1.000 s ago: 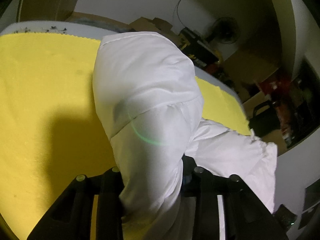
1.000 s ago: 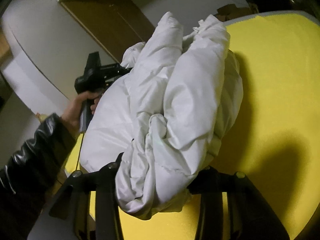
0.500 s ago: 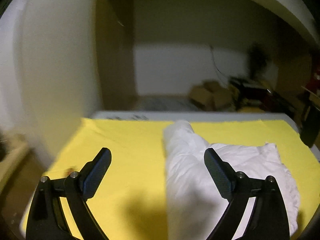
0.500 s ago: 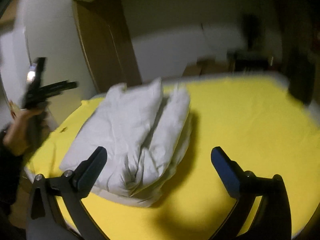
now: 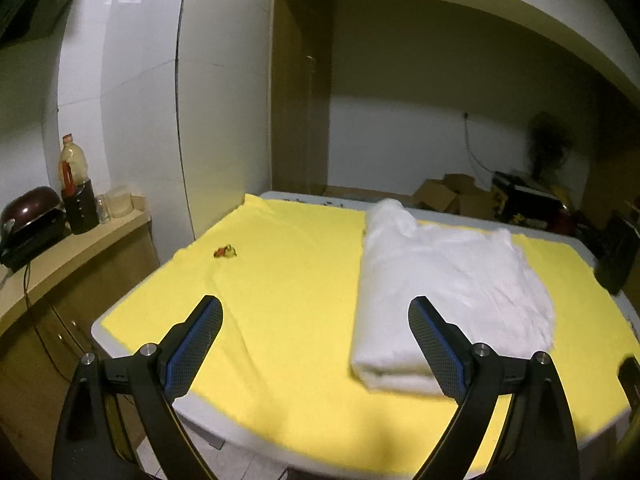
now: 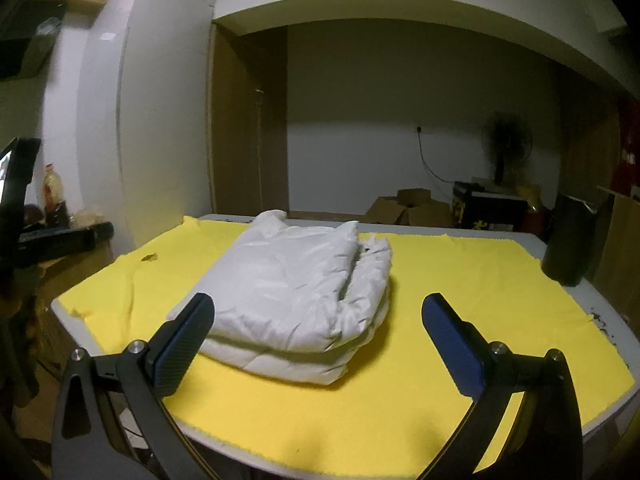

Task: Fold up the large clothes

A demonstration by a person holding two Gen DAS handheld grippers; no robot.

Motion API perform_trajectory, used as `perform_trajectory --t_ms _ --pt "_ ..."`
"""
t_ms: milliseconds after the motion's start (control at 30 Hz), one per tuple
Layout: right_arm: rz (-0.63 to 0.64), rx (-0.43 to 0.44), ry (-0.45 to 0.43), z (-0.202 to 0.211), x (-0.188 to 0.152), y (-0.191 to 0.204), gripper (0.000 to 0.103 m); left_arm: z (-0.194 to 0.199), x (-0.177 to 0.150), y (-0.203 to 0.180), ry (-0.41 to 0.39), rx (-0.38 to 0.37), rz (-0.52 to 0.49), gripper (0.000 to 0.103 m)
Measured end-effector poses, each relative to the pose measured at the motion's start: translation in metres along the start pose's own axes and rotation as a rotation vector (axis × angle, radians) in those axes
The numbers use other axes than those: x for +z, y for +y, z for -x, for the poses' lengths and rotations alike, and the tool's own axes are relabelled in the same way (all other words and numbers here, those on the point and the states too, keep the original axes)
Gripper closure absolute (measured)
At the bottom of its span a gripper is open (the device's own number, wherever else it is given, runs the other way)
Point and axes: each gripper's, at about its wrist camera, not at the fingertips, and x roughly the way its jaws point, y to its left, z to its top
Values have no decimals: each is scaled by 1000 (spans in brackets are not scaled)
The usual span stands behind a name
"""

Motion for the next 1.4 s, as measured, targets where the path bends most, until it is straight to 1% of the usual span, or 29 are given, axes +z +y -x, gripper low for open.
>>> perform_trajectory --t_ms 67,133,200,267,333,467,533,700,867,1033,1100,1400 --pt "31 -9 4 6 -2 10 0 12 -8 1 20 20 -10 8" --pt "58 1 26 11 -5 21 0 20 -20 -4 54 39 -36 8" --pt "66 -6 46 14 -7 28 0 26 -29 -11 67 15 -49 6" --pt "58 -21 50 18 -8 33 0 27 -36 -15 86 -29 -35 6" --pt "43 -44 49 21 -8 34 0 28 -37 -17 91 -29 -33 6" --pt "33 -66 79 21 -8 34 0 30 -41 -24 95 19 -49 6" --pt "32 -54 91 19 -9 33 0 24 -42 -19 101 30 -34 6" --pt "18 -9 126 12 -13 32 0 18 -44 -18 124 23 -27 6" --pt "36 -25 122 12 -15 37 0 15 -46 -17 142 27 -26 6" --pt "40 -34 117 13 -15 40 0 17 -45 -15 123 4 -17 6" --pt "36 -31 120 13 -15 40 0 16 -46 -16 126 7 -24 0" --pt "42 -38 131 9 -15 45 0 14 -47 -16 132 7 -32 0"
